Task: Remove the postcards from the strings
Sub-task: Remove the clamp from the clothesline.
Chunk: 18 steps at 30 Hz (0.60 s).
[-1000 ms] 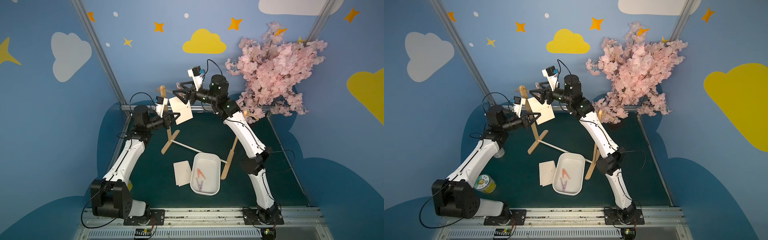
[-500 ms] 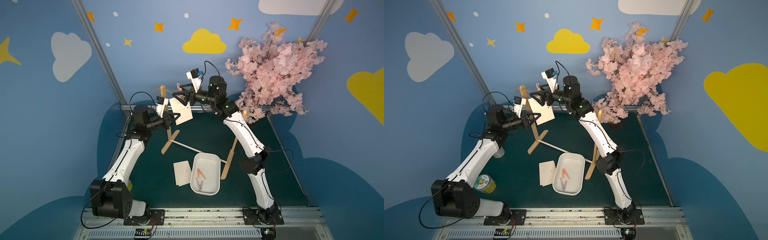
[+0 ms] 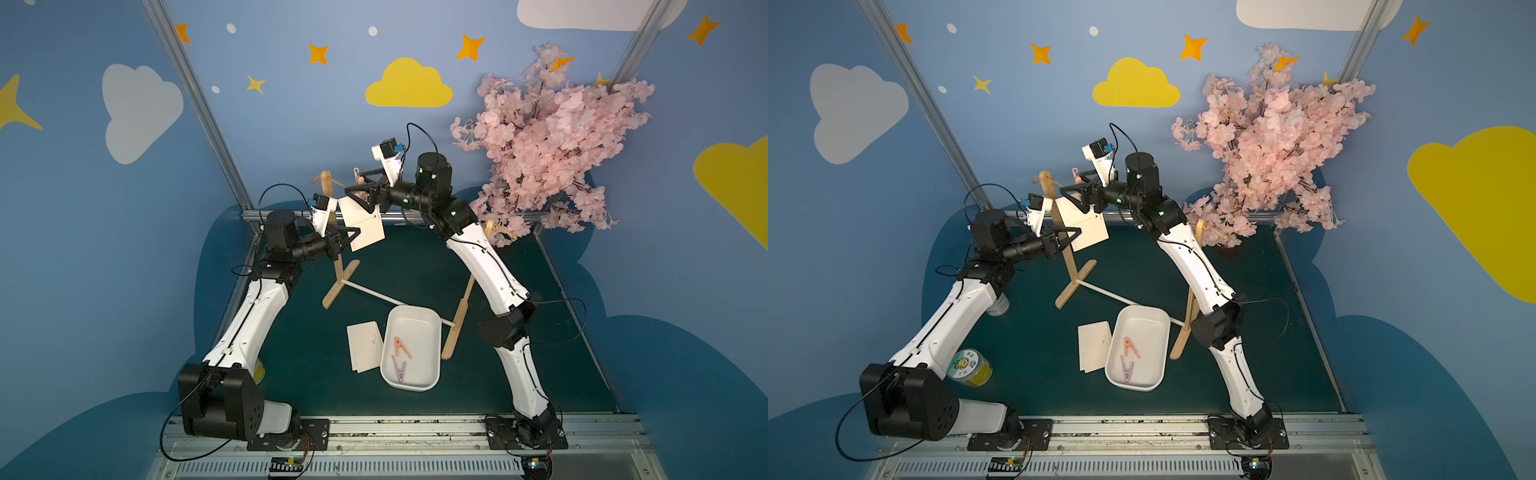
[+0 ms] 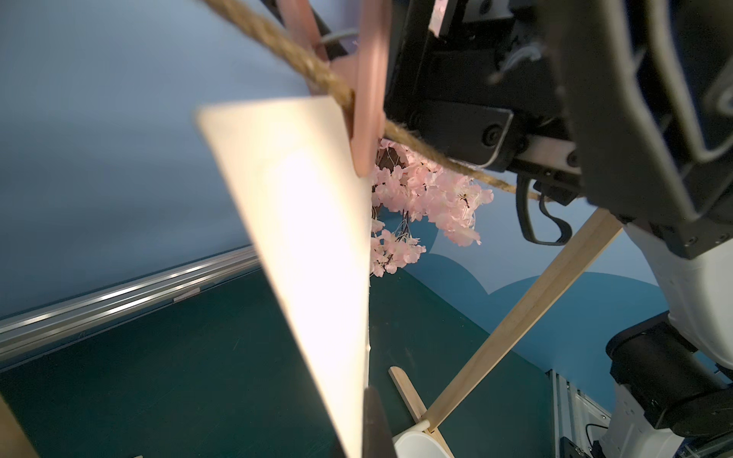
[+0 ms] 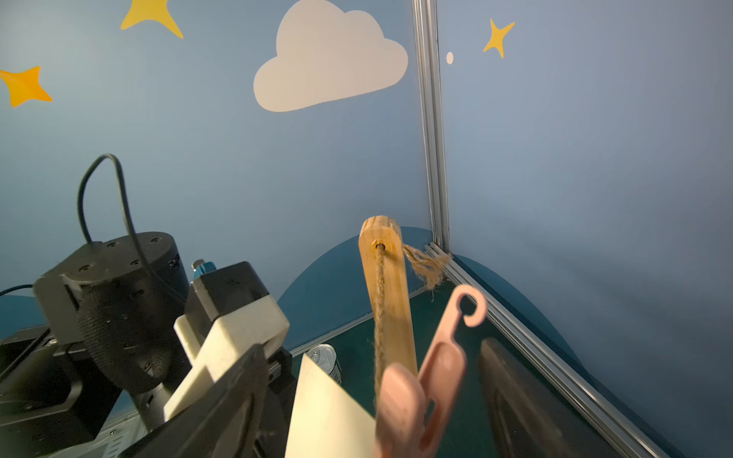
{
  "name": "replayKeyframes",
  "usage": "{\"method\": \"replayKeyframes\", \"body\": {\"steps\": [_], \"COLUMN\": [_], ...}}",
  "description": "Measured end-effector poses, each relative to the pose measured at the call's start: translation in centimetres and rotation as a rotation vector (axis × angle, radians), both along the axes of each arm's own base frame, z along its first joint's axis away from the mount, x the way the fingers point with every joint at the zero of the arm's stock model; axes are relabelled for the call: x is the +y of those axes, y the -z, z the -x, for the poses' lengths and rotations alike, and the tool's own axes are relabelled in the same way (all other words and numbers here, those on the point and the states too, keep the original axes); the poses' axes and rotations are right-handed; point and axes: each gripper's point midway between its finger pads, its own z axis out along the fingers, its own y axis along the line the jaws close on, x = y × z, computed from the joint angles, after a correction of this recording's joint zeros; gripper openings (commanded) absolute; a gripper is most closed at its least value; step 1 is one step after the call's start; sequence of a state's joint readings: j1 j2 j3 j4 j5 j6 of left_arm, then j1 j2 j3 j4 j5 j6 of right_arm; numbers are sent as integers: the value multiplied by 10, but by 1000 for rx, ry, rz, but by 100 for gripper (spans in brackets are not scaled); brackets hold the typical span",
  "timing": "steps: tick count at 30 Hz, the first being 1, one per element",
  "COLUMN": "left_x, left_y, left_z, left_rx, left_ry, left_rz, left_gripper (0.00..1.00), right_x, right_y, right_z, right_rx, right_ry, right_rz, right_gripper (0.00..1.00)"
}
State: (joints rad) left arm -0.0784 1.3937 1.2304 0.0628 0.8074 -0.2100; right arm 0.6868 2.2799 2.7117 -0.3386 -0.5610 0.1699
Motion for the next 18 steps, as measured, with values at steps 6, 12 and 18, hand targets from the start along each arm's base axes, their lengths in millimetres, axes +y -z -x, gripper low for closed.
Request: {"method": "replayKeyframes", "body": {"steps": [6, 12, 18], "left_x": [1, 1, 1], "left_y": [0, -6, -3], "left_z": [1, 1, 2], "left_rx": [7, -7, 6], "left_ry": [0, 2, 3], "left_rz": [-8, -17, -22], "left_gripper": [3, 3, 3], "right_x": [1, 2, 3], "right_y": [3, 3, 3], "right_z": [-1, 1, 7], "right_rx": [2, -4, -6], "right_ry": [-1, -14, -49], "right_rz": [5, 7, 6], "right_gripper": [84, 84, 84]}}
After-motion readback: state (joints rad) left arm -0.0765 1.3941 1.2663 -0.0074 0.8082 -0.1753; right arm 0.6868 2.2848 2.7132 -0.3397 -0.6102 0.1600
